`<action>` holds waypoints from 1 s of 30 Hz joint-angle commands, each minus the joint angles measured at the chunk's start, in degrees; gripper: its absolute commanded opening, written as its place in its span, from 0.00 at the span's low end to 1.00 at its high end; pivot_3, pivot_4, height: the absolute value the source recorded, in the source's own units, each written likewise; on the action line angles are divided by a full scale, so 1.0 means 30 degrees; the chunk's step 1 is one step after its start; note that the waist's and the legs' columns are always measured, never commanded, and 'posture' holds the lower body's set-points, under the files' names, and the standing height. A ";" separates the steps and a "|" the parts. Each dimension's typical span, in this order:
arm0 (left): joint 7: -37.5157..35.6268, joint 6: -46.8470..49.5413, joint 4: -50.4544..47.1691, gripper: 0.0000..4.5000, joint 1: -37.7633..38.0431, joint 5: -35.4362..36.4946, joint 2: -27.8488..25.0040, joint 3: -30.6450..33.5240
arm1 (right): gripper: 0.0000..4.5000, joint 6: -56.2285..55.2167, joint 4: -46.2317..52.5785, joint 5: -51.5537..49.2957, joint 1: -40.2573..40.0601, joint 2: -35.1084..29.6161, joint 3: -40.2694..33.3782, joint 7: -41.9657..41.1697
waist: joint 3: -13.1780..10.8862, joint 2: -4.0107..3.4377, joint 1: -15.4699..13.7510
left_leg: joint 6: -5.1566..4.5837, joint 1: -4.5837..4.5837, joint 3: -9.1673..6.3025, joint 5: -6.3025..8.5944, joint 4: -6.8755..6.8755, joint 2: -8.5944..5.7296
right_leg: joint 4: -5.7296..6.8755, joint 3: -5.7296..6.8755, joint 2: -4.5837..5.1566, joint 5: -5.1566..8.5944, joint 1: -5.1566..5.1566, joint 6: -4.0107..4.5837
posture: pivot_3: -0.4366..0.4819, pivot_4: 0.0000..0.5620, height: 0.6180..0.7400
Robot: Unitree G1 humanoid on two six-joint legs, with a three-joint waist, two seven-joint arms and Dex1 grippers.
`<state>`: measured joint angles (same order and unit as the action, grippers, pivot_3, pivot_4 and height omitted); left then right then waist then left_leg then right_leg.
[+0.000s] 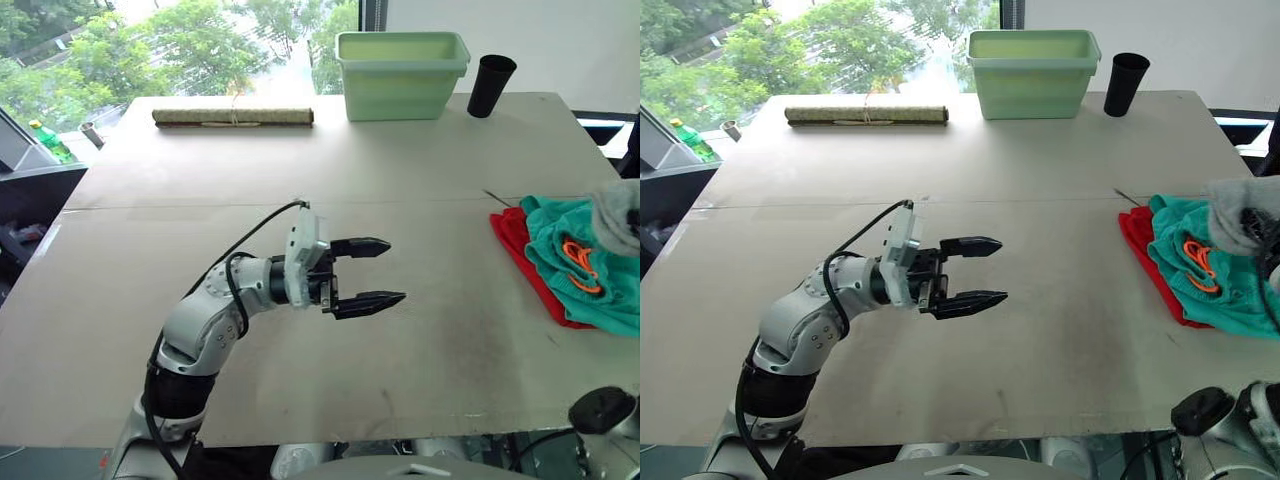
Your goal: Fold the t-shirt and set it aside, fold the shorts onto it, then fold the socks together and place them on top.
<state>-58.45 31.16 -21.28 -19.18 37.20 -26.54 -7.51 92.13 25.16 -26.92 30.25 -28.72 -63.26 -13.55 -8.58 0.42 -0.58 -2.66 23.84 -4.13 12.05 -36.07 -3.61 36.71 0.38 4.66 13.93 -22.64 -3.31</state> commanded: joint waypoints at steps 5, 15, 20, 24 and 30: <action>-0.0177 -0.0790 -0.0105 1.00 -0.0120 -0.0274 0.0074 -0.0174 | 0.42 -0.1049 -0.6932 0.1923 -0.0066 -0.1299 0.3306 0.0826 | 0.0000 0.0000 0.0037 | -0.0007 -0.0001 0.0042 -0.0002 -0.0006 0.0003 | 0.0002 -0.0025 -0.0004 -0.0003 0.0004 -0.0003 | 0.48 0.27 0.93; -0.0398 -0.0593 -0.0113 1.00 -0.0420 0.0135 0.0063 -0.0208 | 0.99 -0.4085 0.2310 0.0123 -0.5923 -0.2360 0.2815 -0.2730 | -0.0002 -0.0014 -0.0119 | -0.0032 0.0014 0.0029 0.0014 -0.0014 0.0013 | -0.0002 -0.0012 -0.0069 0.0007 0.0008 -0.0021 | 0.48 0.27 0.93; 0.0535 -0.0063 0.0943 1.00 -0.1291 0.0460 0.0765 0.0247 | 0.99 -1.2790 0.7713 0.1463 -1.1155 -0.2037 0.4123 -0.5174 | -0.0004 -0.0011 0.0007 | -0.0034 -0.0003 0.0021 0.0019 -0.0044 0.0034 | -0.0002 -0.0007 -0.0124 0.0039 0.0037 -0.0081 | 0.48 0.27 0.93; 0.2977 -0.0007 0.1491 1.00 -0.1744 -0.0683 0.1504 0.0584 | 0.99 -1.7760 0.7848 0.2611 -1.1848 -0.3102 0.8175 -0.6467 | -0.0030 0.0047 0.0115 | -0.0033 -0.0040 0.0052 0.0019 -0.0092 0.0058 | -0.0009 -0.0038 -0.0149 0.0062 0.0067 -0.0130 | 0.48 0.27 0.93; 0.4850 0.1083 0.0263 1.00 -0.0977 -0.0769 0.0494 0.1773 | 0.99 -1.9884 0.5737 0.0862 -0.9454 -0.3630 1.5059 -0.9768 | -0.0053 0.0092 0.0024 | -0.0019 -0.0022 0.0029 0.0019 -0.0091 0.0080 | -0.0010 -0.0032 -0.0154 0.0022 0.0054 -0.0045 | 0.48 0.27 0.93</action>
<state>-43.90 33.67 -17.51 -22.60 33.60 -24.01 -4.30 33.37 42.31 -21.92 0.92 -38.70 -19.46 -40.24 -8.74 0.70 -0.51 -2.72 23.78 -4.04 12.10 -36.32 -3.37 36.67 0.27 4.22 14.00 -22.49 -3.43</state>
